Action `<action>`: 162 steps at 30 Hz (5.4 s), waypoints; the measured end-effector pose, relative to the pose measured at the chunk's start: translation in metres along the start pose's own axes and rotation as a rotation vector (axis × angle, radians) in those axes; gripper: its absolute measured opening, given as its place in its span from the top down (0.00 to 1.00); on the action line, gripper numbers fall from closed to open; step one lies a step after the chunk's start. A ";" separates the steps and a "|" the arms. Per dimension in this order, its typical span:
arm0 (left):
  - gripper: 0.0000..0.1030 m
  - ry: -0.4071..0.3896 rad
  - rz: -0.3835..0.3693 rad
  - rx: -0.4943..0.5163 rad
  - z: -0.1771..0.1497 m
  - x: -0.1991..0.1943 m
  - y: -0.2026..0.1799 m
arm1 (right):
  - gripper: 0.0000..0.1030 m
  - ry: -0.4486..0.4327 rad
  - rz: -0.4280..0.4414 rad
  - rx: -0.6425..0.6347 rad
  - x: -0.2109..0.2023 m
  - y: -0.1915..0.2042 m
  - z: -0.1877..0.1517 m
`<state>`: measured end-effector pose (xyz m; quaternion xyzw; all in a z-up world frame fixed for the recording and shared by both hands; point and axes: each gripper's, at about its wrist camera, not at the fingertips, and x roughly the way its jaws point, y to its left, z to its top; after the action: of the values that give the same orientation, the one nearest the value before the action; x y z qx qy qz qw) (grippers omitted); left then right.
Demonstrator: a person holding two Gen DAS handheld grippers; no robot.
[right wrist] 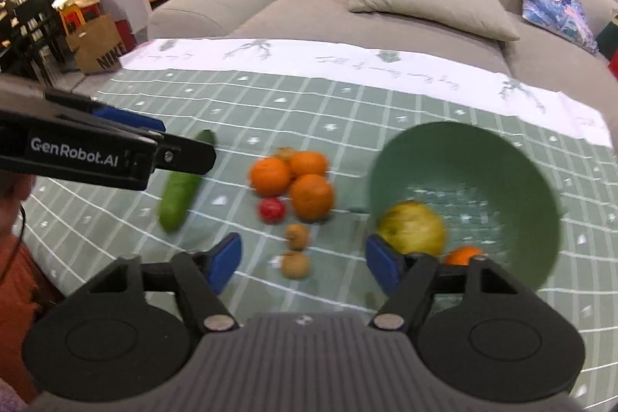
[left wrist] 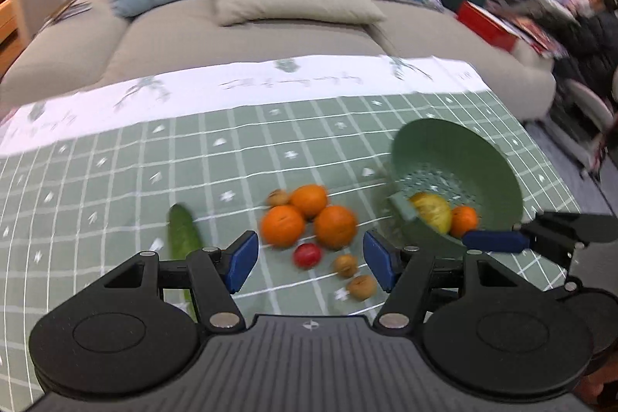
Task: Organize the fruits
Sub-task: 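Withdraw both open tools from the colander, then grasp the cucumber with the left tool while the right tool grasps an orange, then carry the cucumber and orange into the colander and open both tools, then withdraw both open tools from the colander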
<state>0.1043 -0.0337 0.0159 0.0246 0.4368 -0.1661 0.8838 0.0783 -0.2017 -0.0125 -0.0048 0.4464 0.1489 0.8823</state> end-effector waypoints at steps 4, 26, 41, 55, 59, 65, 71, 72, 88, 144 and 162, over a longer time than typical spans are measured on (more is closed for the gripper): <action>0.30 -0.014 0.041 -0.073 -0.021 -0.002 0.024 | 0.48 -0.020 0.008 0.021 0.005 0.018 -0.010; 0.32 0.125 0.144 -0.190 -0.005 0.063 0.083 | 0.65 0.016 -0.015 -0.228 0.097 0.044 0.054; 0.39 0.218 0.127 -0.260 -0.012 0.101 0.104 | 0.65 0.052 -0.048 -0.396 0.153 0.066 0.048; 0.61 0.246 0.116 -0.291 -0.014 0.108 0.107 | 0.65 0.025 -0.114 -0.498 0.161 0.074 0.037; 0.61 0.238 0.123 -0.295 -0.019 0.099 0.107 | 0.65 -0.008 -0.098 -0.497 0.148 0.075 0.042; 0.61 0.210 0.100 -0.318 -0.024 0.076 0.102 | 0.66 -0.031 -0.068 -0.469 0.123 0.078 0.044; 0.61 0.163 0.059 -0.326 -0.023 0.046 0.087 | 0.66 -0.061 -0.044 -0.430 0.089 0.077 0.032; 0.61 0.155 0.048 -0.324 -0.022 0.042 0.083 | 0.66 -0.064 -0.040 -0.419 0.083 0.075 0.030; 0.61 0.115 -0.169 -0.196 0.040 0.041 -0.023 | 0.66 -0.077 -0.071 -0.222 -0.001 -0.031 0.017; 0.55 0.362 -0.256 -0.018 0.092 0.141 -0.107 | 0.61 0.291 -0.081 -0.388 0.079 -0.161 0.022; 0.55 0.166 -0.169 0.029 0.065 0.053 -0.049 | 0.51 0.111 -0.059 -0.117 0.009 -0.116 0.041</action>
<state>0.1685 -0.1069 0.0198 0.0143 0.5066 -0.2435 0.8270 0.1462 -0.3045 -0.0097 -0.0777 0.4848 0.1483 0.8585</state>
